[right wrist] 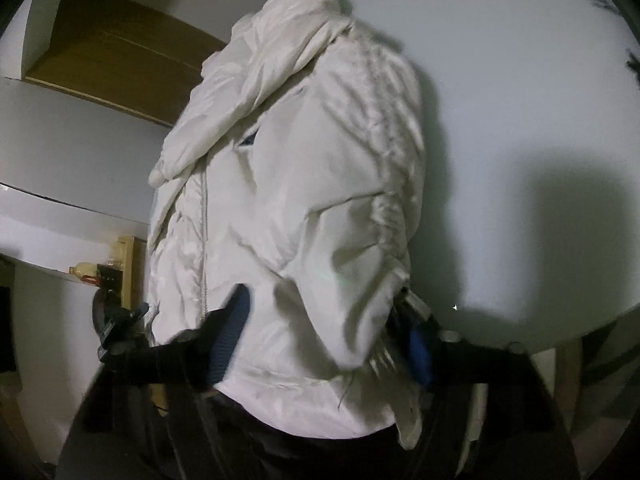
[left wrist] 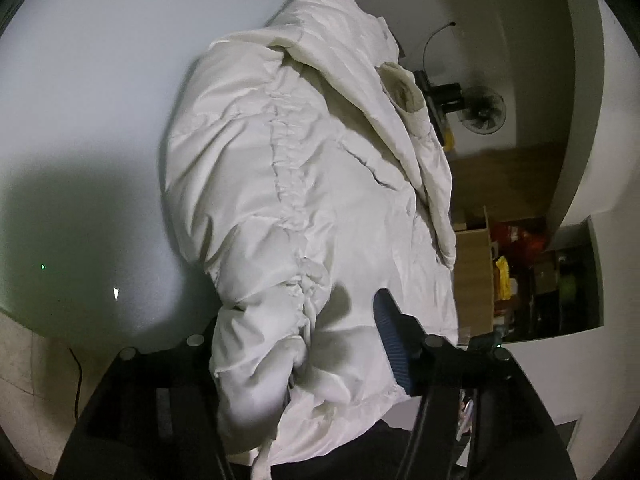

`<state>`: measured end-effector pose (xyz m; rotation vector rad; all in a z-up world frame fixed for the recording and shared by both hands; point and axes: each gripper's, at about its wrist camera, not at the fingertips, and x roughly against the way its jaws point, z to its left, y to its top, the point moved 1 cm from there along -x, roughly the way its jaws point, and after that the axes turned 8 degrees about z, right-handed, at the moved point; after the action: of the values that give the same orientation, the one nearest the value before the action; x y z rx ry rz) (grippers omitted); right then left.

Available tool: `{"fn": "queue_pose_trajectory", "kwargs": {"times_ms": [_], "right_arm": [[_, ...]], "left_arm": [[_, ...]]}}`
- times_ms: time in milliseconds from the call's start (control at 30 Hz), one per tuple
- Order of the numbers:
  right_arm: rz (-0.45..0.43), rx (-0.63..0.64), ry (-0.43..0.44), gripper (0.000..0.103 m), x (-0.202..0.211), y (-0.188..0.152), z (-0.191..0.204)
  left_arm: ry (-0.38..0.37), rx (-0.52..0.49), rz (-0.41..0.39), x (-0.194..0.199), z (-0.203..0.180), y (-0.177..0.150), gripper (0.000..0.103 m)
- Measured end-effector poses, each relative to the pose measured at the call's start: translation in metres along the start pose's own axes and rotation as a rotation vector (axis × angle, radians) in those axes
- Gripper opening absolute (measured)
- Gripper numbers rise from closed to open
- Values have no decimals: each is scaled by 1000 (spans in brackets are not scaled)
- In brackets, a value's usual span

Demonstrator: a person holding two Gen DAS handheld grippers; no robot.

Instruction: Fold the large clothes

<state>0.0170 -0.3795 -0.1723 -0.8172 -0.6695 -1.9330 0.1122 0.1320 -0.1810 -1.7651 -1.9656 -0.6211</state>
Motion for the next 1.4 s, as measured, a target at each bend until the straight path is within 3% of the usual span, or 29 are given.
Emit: {"fn": "queue_pose_trajectory", "kwargs": {"times_ms": [67, 100, 167, 300, 467, 533, 833, 1000, 1133, 1167, 1267, 1400], "right_arm": [[0, 4, 13, 24, -1, -2, -3], [-2, 7, 22, 18, 2, -4, -5], [-6, 12, 39, 15, 9, -5, -4], [-13, 45, 124, 11, 25, -2, 8], [-12, 41, 275, 11, 60, 25, 24], [-11, 48, 301, 10, 70, 40, 31], [-18, 81, 309, 9, 100, 127, 90], [-29, 46, 327, 9, 108, 193, 113], [-1, -13, 306, 9, 91, 250, 119], [6, -29, 295, 9, 85, 264, 120], [18, -66, 243, 9, 62, 311, 118], [6, -145, 217, 9, 27, 370, 103]], "left_arm": [[63, -17, -12, -2, -4, -5, 36], [93, -20, -14, -2, -4, -6, 17], [84, -17, -11, -1, 0, -10, 14], [65, -50, -7, 1, -8, -6, 12], [-114, -73, -14, 32, -29, 17, 13], [-133, -87, -33, 45, -43, 34, 13], [-101, -174, -58, 75, -111, 104, 13], [-82, -166, -60, 79, -151, 171, 14], [-31, -79, -58, 56, -163, 231, 14], [14, -54, -54, 45, -166, 254, 14], [102, -42, -65, 15, -174, 304, 14], [164, -50, -106, -24, -172, 357, 14]]}}
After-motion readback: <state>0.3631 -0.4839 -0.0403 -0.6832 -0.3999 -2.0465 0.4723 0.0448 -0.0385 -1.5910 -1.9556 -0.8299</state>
